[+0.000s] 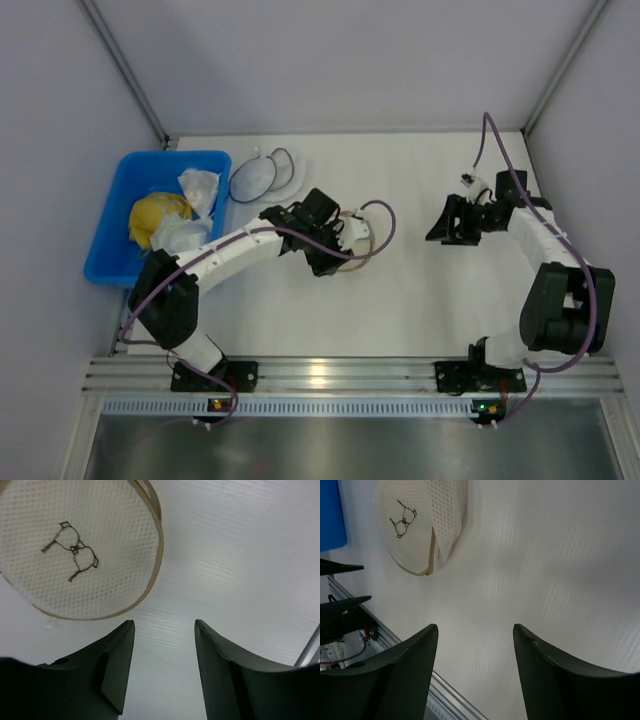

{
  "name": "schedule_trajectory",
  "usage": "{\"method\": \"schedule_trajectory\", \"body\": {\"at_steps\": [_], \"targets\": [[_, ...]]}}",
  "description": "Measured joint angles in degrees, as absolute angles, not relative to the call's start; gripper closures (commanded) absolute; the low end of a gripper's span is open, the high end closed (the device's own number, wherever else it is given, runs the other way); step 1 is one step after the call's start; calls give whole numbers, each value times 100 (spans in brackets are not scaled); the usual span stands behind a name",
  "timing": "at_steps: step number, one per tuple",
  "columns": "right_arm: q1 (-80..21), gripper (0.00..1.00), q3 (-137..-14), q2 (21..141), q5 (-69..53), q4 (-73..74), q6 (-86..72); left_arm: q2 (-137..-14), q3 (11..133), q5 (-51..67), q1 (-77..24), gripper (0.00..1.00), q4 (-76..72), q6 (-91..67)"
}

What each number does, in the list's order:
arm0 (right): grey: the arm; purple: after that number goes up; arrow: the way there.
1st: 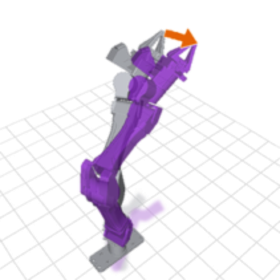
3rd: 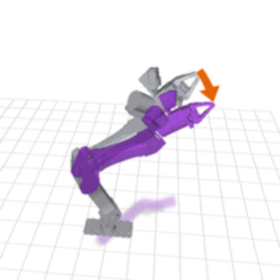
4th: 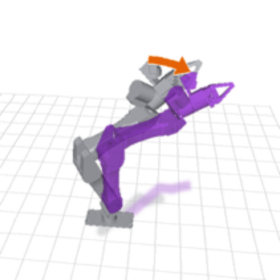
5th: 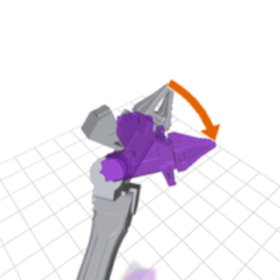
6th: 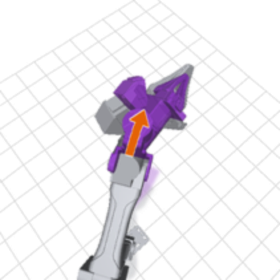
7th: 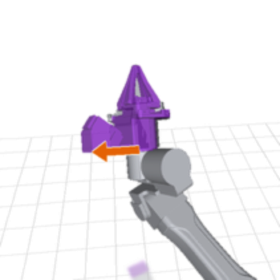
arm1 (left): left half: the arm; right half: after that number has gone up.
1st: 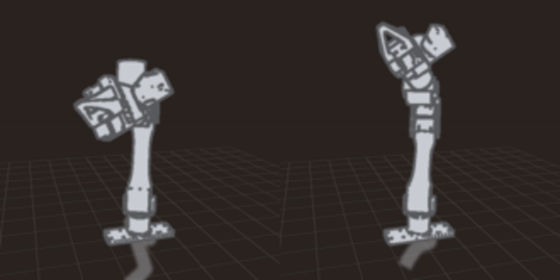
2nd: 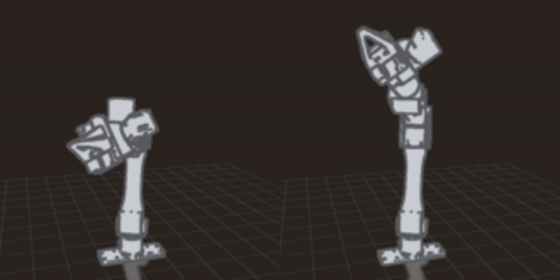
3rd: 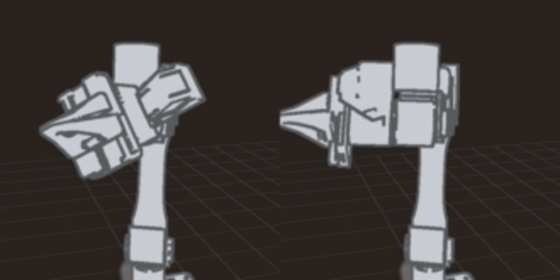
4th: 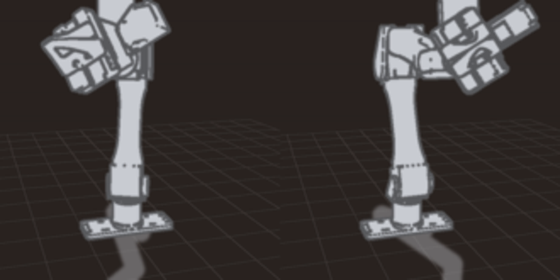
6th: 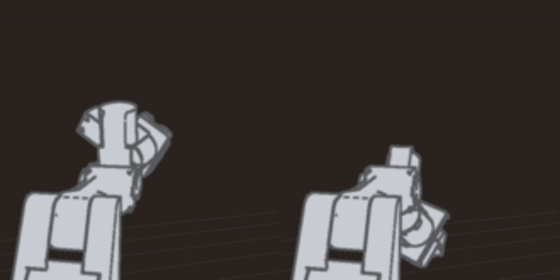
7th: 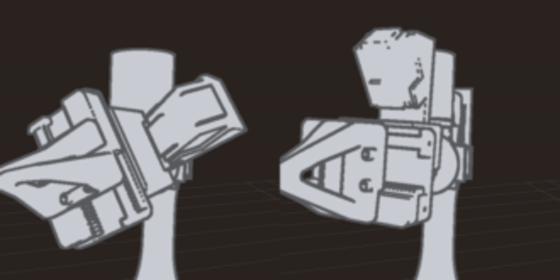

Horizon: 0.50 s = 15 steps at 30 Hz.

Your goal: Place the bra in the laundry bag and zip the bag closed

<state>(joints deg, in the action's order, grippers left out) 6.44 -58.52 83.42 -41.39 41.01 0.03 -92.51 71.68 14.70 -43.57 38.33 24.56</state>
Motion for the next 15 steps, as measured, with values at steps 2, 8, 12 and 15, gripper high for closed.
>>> {"method": "schedule_trajectory", "body": {"at_steps": [2,8,12,15], "targets": [[578,38,-5854,8545,-4217,3741,-252,-9131,6661,1472,-4399,41,3581,2770],[-1,39,-5898,9266,-4324,2700,-996,-8969,5815,1590,-4469,41,2556,3433],[-510,40,-6014,9924,-4390,2305,-1236,-8938,5706,1597,-4569,43,2060,3911],[-698,41,-6066,10267,-4414,2189,-1334,-8949,5625,1566,-4665,45,1702,4198]]}}
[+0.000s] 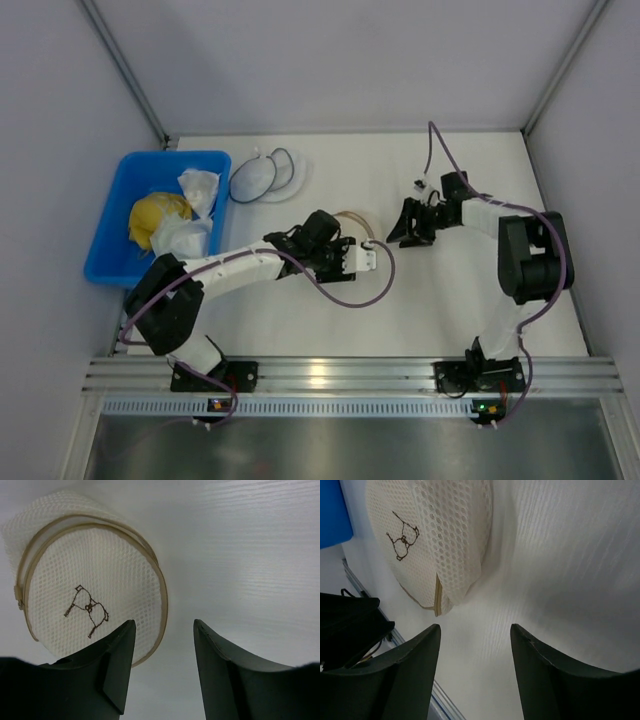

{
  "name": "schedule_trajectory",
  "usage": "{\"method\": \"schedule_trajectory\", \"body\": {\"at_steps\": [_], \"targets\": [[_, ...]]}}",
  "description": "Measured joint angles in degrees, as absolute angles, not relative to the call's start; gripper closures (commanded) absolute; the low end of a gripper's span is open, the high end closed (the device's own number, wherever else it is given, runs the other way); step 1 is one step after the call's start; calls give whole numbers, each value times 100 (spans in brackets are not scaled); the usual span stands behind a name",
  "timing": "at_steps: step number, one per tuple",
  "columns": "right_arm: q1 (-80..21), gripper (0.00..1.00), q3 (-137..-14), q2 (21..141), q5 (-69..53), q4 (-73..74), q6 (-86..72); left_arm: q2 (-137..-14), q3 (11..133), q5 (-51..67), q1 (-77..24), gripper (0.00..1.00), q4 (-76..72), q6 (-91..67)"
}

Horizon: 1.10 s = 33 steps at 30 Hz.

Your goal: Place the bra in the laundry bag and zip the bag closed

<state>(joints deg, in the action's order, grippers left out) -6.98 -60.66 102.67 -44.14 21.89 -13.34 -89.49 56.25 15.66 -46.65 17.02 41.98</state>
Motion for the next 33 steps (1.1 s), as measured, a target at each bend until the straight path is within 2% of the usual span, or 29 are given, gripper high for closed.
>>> {"method": "schedule_trajectory", "body": {"at_steps": [9,14,15,16,19,20,22,23,33], "targets": [[-797,42,-6200,10669,-4477,1881,-1684,-9500,5596,1500,-4842,47,1212,4718],[-919,47,-6276,10857,-4565,1719,-1822,-9876,5599,1341,-4910,56,1105,4842],[-956,49,-6283,10892,-4571,1686,-1828,-9933,5599,1297,-4912,67,1094,4853],[-996,51,-6283,10919,-4574,1667,-1837,-9963,5599,1267,-4912,72,1083,4851],[-1125,69,-6340,10997,-4576,1638,-1850,-9988,5599,1210,-4910,96,1031,4799],[-1157,81,-6359,11019,-4576,1614,-1846,-9988,5601,1192,-4910,100,1022,4766],[-1201,91,-6392,11039,-4576,1581,-1839,-9979,5603,1188,-4912,100,1017,4681],[-1210,100,-6399,11039,-4576,1581,-1844,-9959,5603,1186,-4912,100,1020,4646],[-1203,100,-6420,11045,-4543,1581,-1820,-9035,5599,1170,-4910,100,1129,3782]]}}
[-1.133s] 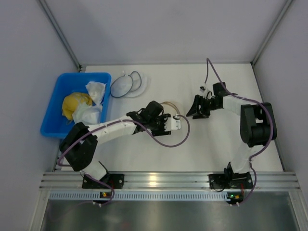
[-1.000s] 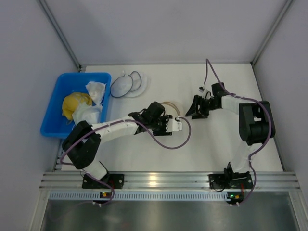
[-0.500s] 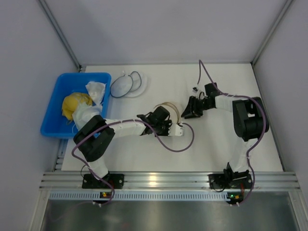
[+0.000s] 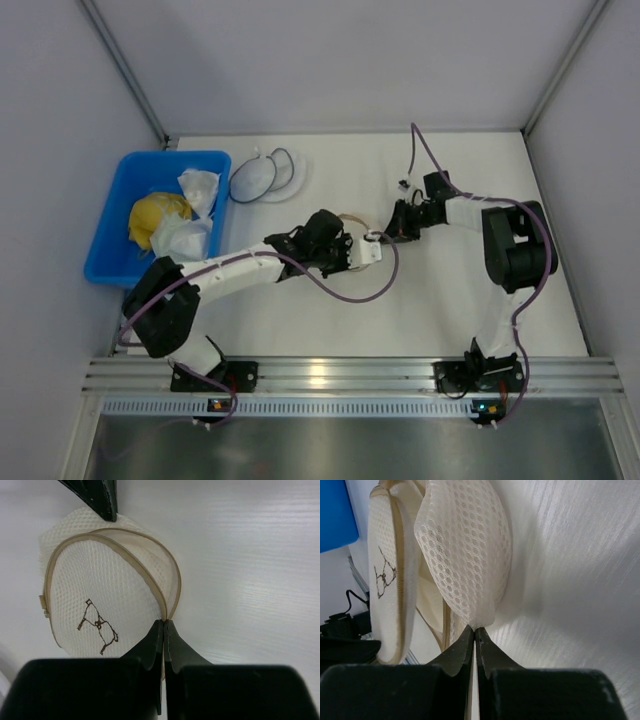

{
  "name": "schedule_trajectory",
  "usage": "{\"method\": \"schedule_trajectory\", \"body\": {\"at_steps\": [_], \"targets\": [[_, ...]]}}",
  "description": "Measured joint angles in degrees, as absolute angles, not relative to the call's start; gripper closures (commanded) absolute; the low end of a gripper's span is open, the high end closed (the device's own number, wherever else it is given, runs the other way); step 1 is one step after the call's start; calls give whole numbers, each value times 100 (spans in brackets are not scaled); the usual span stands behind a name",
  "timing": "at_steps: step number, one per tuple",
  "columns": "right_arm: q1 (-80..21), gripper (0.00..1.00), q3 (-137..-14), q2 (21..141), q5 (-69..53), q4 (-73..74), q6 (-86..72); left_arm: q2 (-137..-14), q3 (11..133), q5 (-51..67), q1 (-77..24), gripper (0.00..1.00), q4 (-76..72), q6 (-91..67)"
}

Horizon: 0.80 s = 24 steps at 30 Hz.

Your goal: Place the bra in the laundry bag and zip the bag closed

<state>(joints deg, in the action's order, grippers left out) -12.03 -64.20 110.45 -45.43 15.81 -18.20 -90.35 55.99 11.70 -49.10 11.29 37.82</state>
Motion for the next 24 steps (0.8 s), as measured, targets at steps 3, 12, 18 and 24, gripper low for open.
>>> {"method": "schedule_trajectory", "body": {"at_steps": [3,12,18,24], "targets": [[-1142,100,-6412,11030,-4517,1590,-1785,-8744,5714,1269,-4856,100,1326,3260],[-714,100,-6034,10409,-4403,1942,-1413,-8510,6401,1732,-3734,100,1463,950],[19,100,-6001,10016,-4237,2482,-878,-8525,6477,1935,-2812,100,1275,-414],[812,100,-5953,9791,-3911,2971,-338,-9266,6901,1935,-2777,77,982,-1028]]}}
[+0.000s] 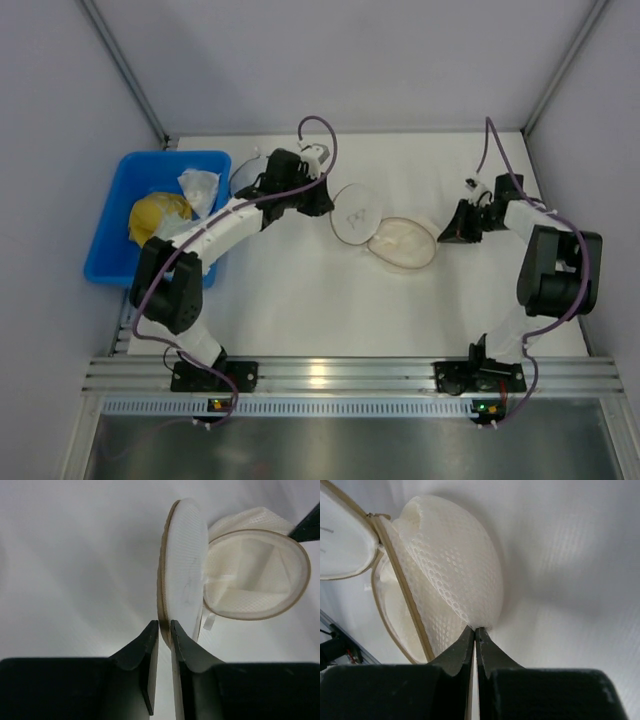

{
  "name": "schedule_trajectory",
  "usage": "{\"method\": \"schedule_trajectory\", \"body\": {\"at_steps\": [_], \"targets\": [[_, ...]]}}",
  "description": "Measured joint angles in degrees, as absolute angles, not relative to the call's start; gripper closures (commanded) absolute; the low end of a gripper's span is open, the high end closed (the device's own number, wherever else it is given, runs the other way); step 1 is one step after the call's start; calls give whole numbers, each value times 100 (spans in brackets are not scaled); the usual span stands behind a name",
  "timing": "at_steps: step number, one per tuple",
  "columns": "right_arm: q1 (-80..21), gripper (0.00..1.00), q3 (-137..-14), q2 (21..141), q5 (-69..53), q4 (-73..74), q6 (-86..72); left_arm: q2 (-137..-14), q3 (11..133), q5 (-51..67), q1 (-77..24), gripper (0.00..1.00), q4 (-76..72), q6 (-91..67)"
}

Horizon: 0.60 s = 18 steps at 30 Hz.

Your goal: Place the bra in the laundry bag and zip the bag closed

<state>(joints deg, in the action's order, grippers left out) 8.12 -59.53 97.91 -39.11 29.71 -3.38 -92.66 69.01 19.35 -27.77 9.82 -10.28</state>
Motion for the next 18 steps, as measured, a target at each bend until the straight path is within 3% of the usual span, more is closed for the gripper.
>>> {"method": "schedule_trajectory", "body": {"at_steps": [3,5,6,8,13,18], "targets": [[1061,100,-5861,9721,-3747,3061,-145,-9870,7310,1833,-2783,55,943,-1192],[1225,100,-5815,9717,-3645,3107,-56,-10165,7544,1782,-2766,47,952,-1262],[1304,100,-5808,9717,-3594,3129,-32,-10237,7644,1767,-2751,36,976,-1269],[1505,100,-5806,9717,-3533,3122,-3,-10250,7806,1754,-2716,27,1055,-1238],[2244,100,-5708,9714,-3238,2915,-298,-9977,8243,1691,-2502,20,1374,-1144],[2722,100,-5210,9494,-2923,2661,-770,-9426,8523,1737,-1603,16,2279,-1050]]}}
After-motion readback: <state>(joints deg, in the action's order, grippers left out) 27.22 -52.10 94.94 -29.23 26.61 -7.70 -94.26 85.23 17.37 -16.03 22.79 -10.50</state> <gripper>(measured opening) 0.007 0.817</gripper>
